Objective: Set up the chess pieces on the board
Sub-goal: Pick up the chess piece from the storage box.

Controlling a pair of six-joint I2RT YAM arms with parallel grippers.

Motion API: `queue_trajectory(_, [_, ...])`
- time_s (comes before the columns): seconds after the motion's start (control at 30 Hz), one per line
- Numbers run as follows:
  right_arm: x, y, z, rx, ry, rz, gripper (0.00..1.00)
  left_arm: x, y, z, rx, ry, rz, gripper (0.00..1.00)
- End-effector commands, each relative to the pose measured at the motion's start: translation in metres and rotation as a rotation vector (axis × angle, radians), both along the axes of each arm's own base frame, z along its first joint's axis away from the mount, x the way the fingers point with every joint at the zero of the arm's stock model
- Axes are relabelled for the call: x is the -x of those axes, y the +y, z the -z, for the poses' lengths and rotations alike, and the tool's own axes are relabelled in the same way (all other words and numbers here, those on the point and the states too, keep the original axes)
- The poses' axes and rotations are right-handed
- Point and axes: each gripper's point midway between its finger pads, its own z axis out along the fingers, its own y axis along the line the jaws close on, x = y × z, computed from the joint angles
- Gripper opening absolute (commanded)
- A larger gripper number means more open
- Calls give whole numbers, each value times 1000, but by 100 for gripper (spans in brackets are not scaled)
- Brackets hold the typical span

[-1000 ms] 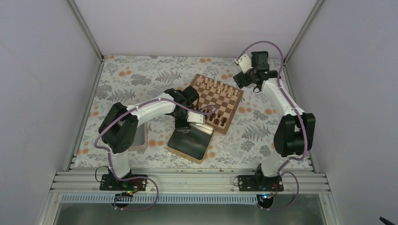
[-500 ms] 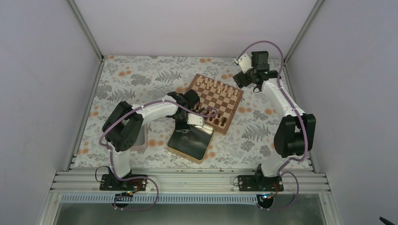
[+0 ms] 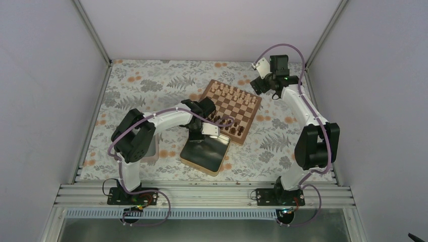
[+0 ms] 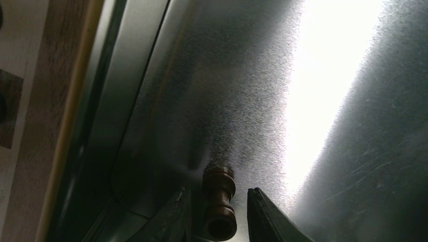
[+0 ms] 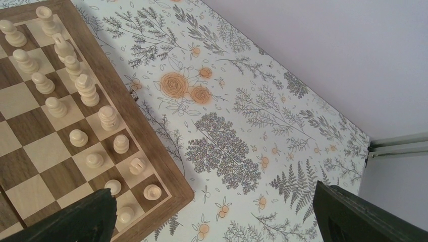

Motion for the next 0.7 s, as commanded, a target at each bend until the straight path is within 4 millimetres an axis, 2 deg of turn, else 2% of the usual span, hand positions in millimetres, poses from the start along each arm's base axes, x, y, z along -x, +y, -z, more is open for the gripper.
queue_trajectory(0.0, [3, 3, -14, -2, -40, -10, 100, 3, -1, 0, -15, 9, 4, 27])
queue_trajectory(0.37, [4, 2, -17, -4, -49, -8, 100, 4, 0, -3, -34, 1, 3, 17])
queue_trajectory(0.67, [6, 2, -23, -3, -63, -5, 100, 3, -7, -24, -12, -37, 7, 11])
